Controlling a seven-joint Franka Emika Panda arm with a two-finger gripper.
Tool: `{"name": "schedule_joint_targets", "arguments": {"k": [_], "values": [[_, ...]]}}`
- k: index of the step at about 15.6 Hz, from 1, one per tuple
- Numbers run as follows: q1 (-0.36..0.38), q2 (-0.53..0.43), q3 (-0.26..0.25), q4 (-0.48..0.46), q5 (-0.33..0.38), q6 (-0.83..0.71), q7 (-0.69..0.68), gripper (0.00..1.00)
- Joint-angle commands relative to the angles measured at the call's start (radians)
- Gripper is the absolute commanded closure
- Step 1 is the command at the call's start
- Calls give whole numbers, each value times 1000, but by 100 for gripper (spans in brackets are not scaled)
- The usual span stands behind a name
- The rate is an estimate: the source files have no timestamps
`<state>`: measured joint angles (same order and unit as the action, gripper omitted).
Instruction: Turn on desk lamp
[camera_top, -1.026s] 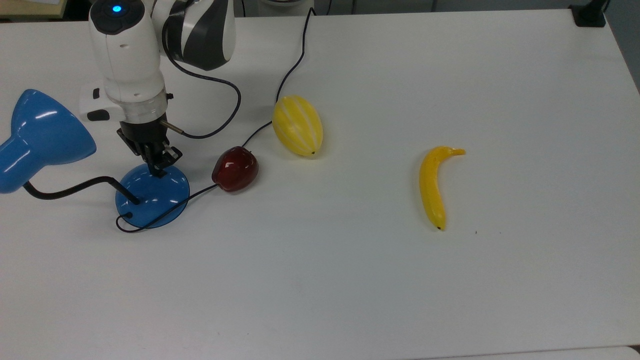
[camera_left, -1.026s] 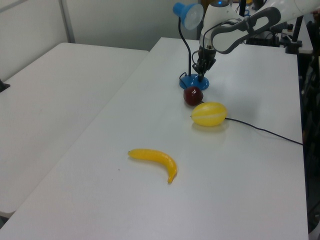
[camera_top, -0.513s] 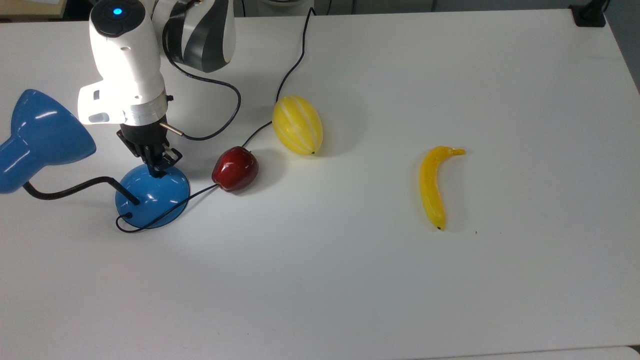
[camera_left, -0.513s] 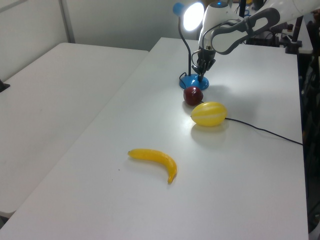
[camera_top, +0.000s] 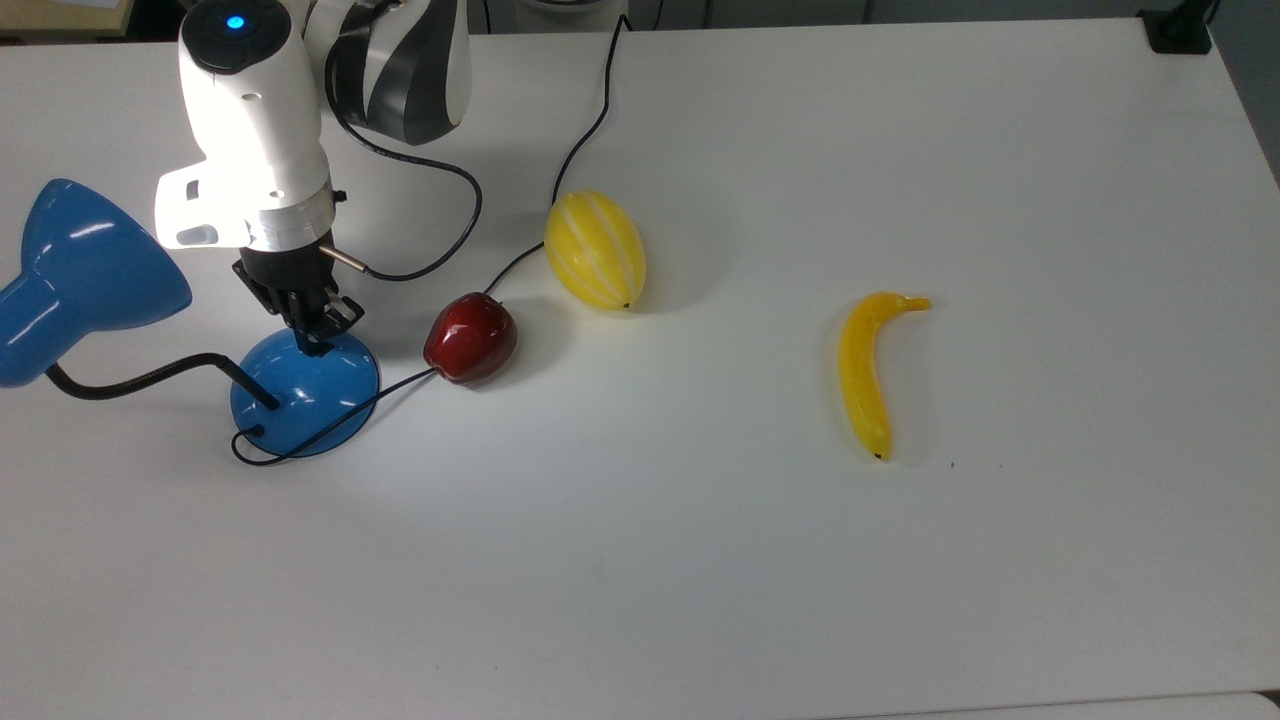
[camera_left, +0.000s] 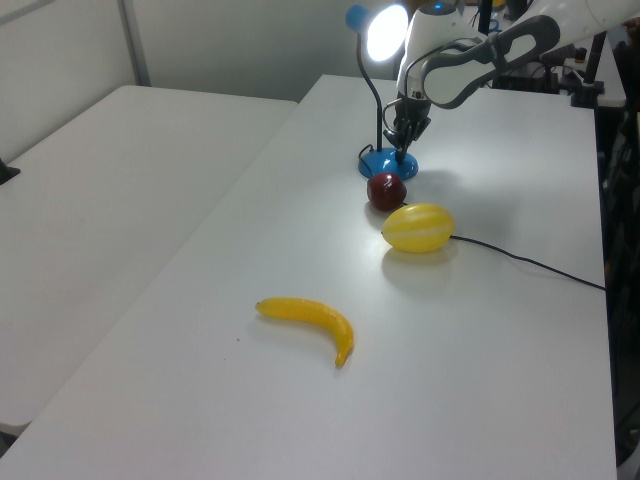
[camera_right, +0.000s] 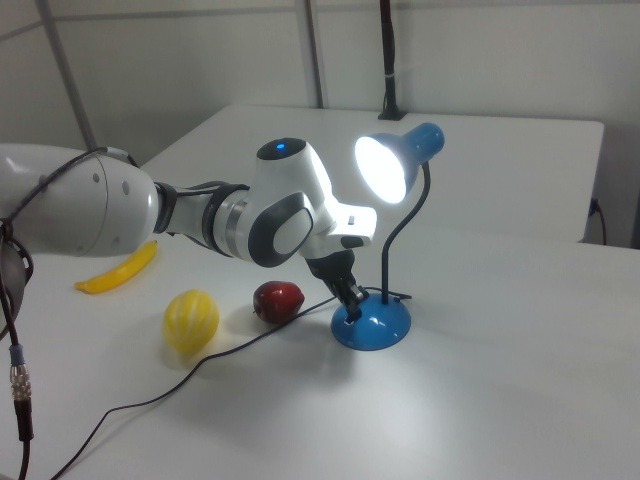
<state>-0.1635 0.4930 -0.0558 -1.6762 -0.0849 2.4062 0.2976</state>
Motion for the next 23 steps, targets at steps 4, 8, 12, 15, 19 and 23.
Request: {"name": "schedule_joint_targets", "arguments": {"k": [4,8,12,15,19,23], "values": [[4,-94,-4,9,-15,-122,-31,100],[18,-192,5,6,-4,-292,-67,95],[33,-306,24,3,20,-536,-155,65],[47,-381,33,0,62,-712,-242,26],[56,-438,33,-8,66,-769,-324,0],[56,-471,33,-5,62,-795,-307,0]]}}
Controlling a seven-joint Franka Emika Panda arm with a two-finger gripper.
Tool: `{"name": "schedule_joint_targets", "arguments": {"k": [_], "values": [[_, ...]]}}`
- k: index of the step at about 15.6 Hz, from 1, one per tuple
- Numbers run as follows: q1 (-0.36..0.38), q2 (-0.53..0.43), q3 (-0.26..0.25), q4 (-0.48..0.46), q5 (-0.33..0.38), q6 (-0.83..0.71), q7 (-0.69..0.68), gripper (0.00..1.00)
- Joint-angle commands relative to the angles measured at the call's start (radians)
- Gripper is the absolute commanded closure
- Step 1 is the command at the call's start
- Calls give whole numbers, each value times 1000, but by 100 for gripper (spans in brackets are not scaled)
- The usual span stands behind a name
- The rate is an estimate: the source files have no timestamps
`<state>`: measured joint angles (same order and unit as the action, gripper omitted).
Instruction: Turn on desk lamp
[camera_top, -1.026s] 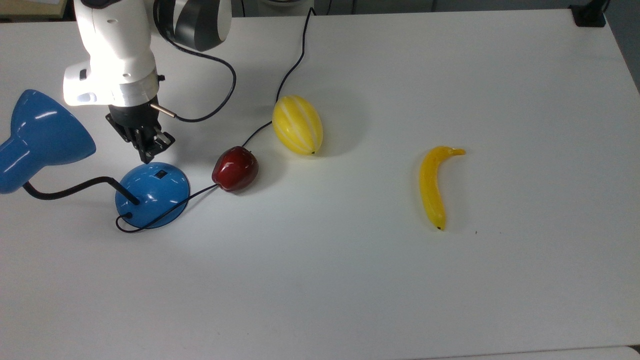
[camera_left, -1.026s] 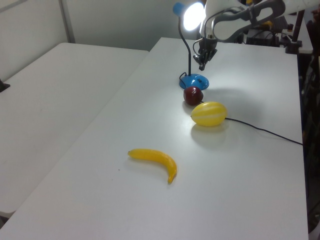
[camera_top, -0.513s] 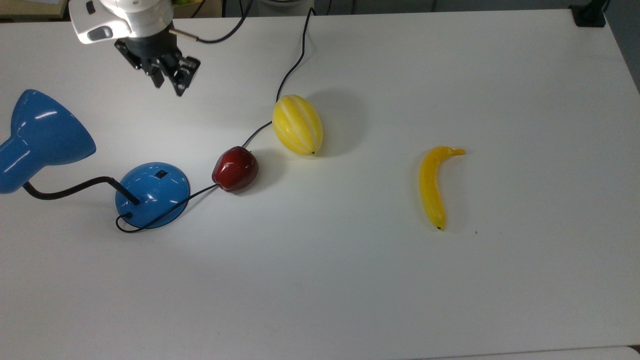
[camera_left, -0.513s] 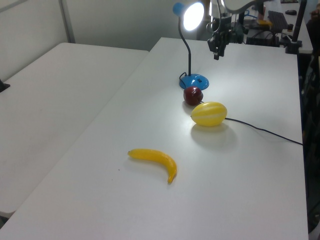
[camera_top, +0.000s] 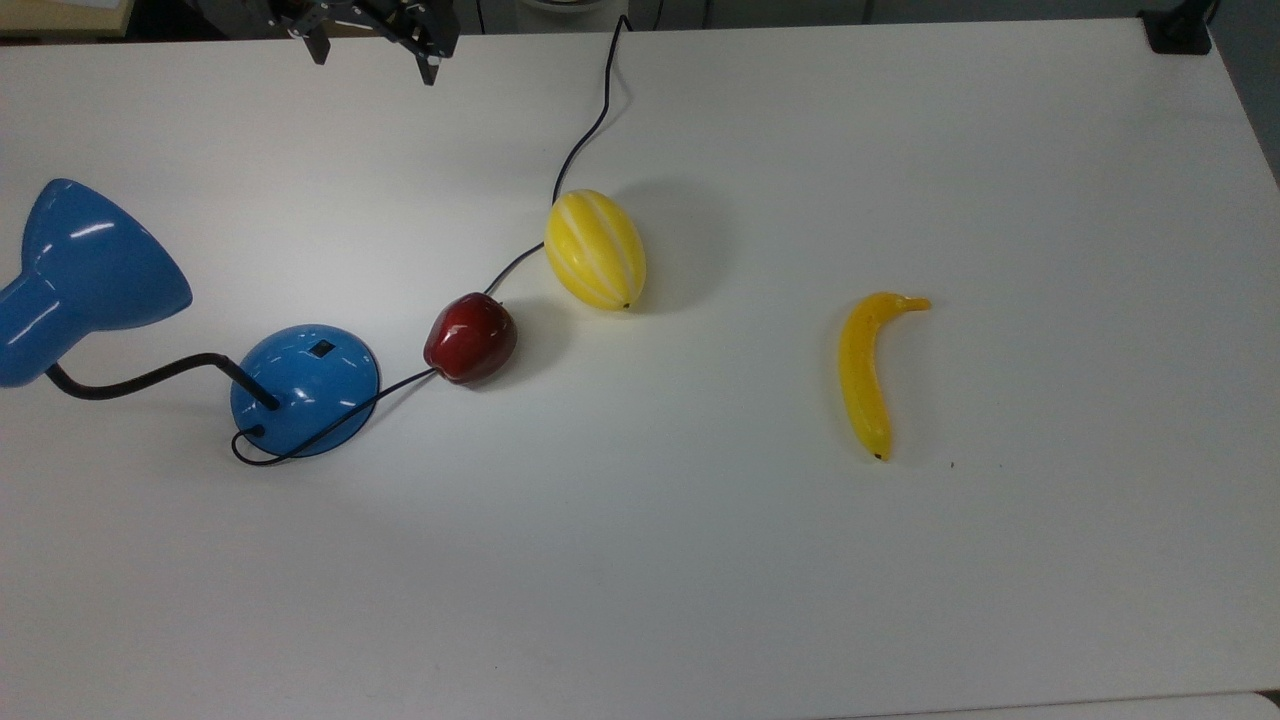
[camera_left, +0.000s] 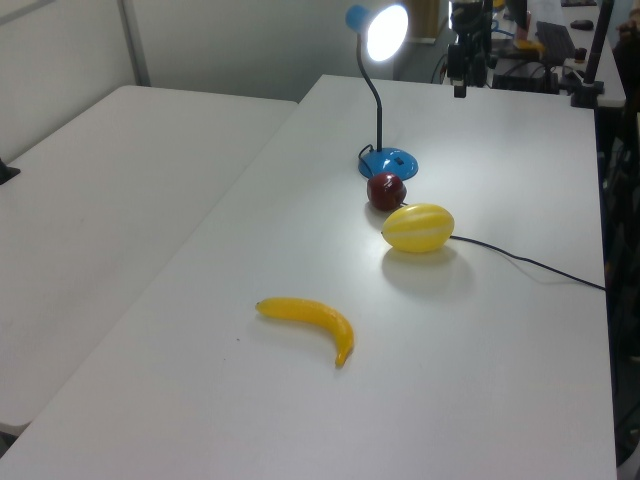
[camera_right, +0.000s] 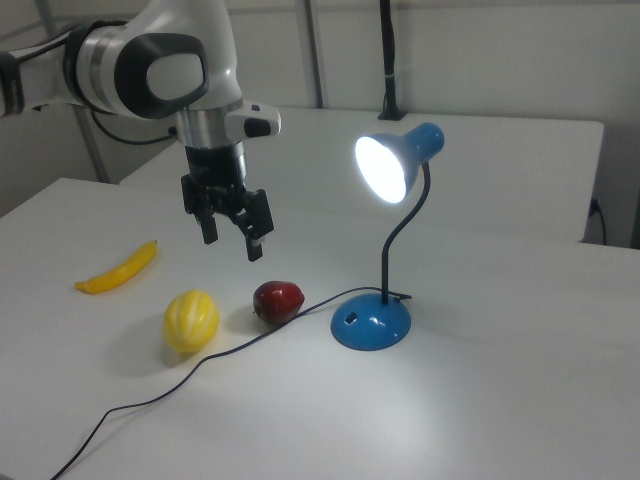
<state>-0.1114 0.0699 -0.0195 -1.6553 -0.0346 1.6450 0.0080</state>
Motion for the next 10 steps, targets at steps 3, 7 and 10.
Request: {"name": "schedule_joint_targets", "arguments": {"k": [3,7,10], "values": [[4,-88,-2,-20,13,-111,-22,0],[4,-124,-2,-18,13,-166,-33,0],[16,-124,6,-18,12,-180,-23,0]]}}
